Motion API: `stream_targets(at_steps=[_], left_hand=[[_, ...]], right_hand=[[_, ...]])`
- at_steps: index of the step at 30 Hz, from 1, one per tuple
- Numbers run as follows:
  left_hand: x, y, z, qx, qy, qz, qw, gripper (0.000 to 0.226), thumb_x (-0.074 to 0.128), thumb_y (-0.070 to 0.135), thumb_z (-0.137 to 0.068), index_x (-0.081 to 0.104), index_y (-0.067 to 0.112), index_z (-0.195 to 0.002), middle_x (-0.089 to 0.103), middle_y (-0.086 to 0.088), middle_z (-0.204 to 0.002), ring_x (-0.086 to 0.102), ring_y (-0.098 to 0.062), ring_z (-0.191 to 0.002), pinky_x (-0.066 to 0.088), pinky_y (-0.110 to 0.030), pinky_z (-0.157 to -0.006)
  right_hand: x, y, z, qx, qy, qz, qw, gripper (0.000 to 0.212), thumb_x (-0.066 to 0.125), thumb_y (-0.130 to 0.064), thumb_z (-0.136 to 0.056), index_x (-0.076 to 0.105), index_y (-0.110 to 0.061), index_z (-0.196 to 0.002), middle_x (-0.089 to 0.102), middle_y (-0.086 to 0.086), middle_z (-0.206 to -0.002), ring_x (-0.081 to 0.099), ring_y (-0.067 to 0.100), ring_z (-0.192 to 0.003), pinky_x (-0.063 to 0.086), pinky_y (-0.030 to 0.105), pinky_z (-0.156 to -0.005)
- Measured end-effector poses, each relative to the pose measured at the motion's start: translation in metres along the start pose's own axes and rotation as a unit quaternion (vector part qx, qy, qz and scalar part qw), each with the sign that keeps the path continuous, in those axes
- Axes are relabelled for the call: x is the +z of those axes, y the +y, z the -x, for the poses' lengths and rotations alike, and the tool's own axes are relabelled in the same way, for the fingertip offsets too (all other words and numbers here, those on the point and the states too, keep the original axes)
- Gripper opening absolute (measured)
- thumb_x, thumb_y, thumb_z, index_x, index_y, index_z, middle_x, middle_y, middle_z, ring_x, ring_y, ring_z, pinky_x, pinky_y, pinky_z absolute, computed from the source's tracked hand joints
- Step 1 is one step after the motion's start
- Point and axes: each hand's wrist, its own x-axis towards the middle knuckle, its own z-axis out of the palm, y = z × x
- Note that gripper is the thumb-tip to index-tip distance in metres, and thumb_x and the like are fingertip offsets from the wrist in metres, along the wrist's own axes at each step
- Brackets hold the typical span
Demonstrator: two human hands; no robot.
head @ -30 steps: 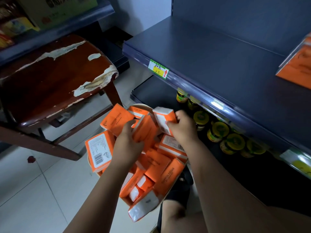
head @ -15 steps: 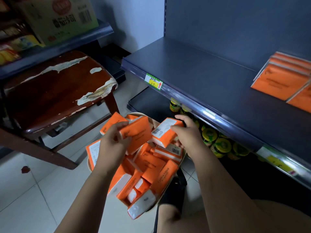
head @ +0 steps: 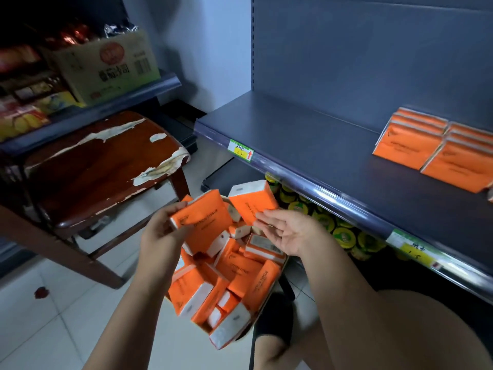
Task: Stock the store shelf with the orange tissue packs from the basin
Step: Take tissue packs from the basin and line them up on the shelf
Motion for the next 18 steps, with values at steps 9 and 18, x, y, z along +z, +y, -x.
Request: stream_targets(at_steps=[9, 18], left_hand=[[-0.007, 0.019, 0.006, 0.014, -0.013, 0.014, 1.000, 0.039, 0.061, -0.004, -0.095, 0.068, 0.025, -0.119, 0.066, 0.002, -0.124, 0.062, -0.023, -0.117, 0.056, -0.041, -0.088], [0.020, 0.056, 0.016, 0.019, -0.054, 0.035, 0.998, 0.035, 0.071, 0.004, -0.091, 0.070, 0.030, -0.116, 0.076, 0.001, -0.107, 0.075, -0.024, -0.096, 0.057, -0.036, -0.075]], right_hand=[[0.025, 0.018, 0.011, -0.033, 0.050, -0.025, 0.998, 0.048, 0.082, -0.046, -0.084, 0.071, -0.006, -0.108, 0.071, 0.011, -0.079, 0.060, 0.018, -0.065, 0.050, 0.025, -0.073], [0.027, -0.005, 0.052, -0.146, 0.021, -0.099, 0.984, 0.013, 0.072, -0.023, -0.093, 0.069, -0.012, -0.100, 0.069, 0.013, -0.098, 0.061, 0.020, -0.078, 0.050, 0.026, -0.067]])
